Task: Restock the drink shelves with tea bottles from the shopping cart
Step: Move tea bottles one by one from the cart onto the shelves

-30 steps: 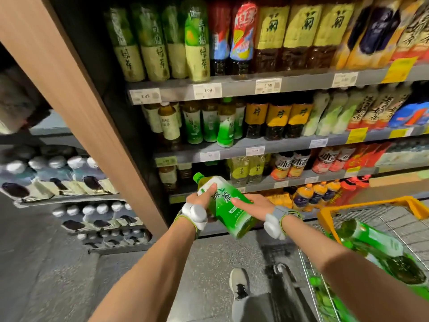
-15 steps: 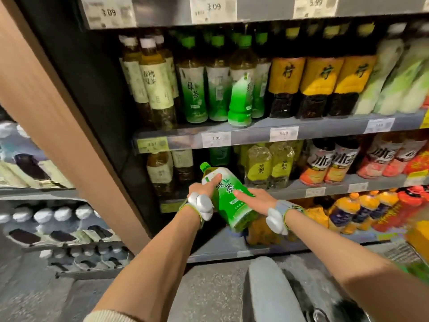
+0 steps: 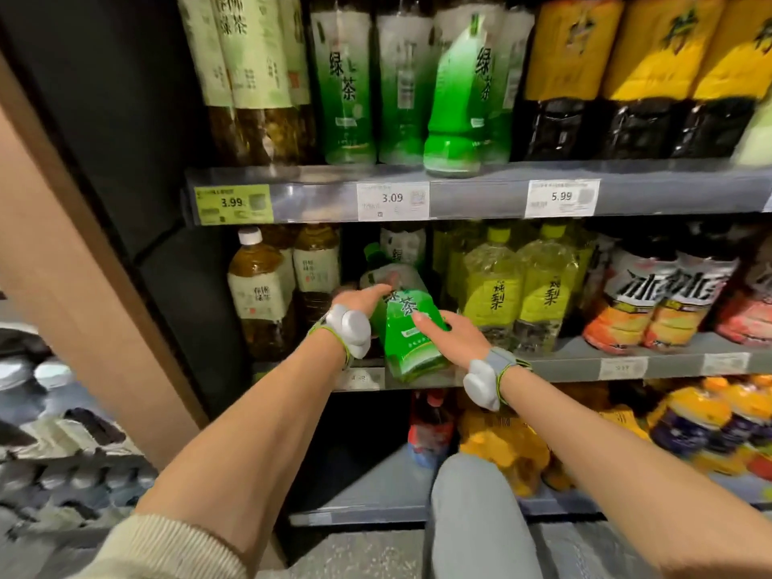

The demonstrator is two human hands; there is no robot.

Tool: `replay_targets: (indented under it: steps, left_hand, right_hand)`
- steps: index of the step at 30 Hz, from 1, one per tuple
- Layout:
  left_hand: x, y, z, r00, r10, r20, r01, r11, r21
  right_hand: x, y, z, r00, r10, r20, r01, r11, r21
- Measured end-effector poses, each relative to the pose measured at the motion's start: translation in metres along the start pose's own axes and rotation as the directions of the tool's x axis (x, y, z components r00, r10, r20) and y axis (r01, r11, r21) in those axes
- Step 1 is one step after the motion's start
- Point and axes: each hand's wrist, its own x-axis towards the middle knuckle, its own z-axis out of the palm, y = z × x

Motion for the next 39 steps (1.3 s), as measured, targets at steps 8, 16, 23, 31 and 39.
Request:
replay_targets:
  steps: [8, 16, 23, 31, 39]
  left_hand:
    - [0.030, 0.020, 0.015, 0.987, 0.154, -0.044, -0.160, 0.958, -0.240]
    - [0.035, 0.012, 0.021, 0.912, 0.395, -0.109, -0.408, 0.901, -0.148]
    - [0.032, -0.006, 0.021, 0.880, 0.473, -0.026, -0.472, 0.869, -0.151]
    - [0.046, -0.040, 0.026, 0.928, 0.369, 0.058, -0.373, 0.925, 0.076]
    - [0.079, -0.053, 0.041, 0.949, 0.298, 0.099, -0.314, 0.916, 0.250]
  right_hand:
    - [0.038, 0.005, 0.007, 0.991, 0.035, -0.128, -0.031, 0.999, 0.036]
    - [0.047, 0.013, 0.005, 0.990, 0.003, -0.141, -0.024, 0.989, -0.144]
    - [0.051, 0.021, 0.017, 0.986, 0.013, -0.167, -0.038, 0.989, -0.146]
    - [0.069, 0.019, 0.028, 0.979, 0.057, -0.198, -0.088, 0.984, -0.153]
    - [0.093, 0.015, 0.036, 0.968, 0.193, -0.158, -0.228, 0.942, -0.245]
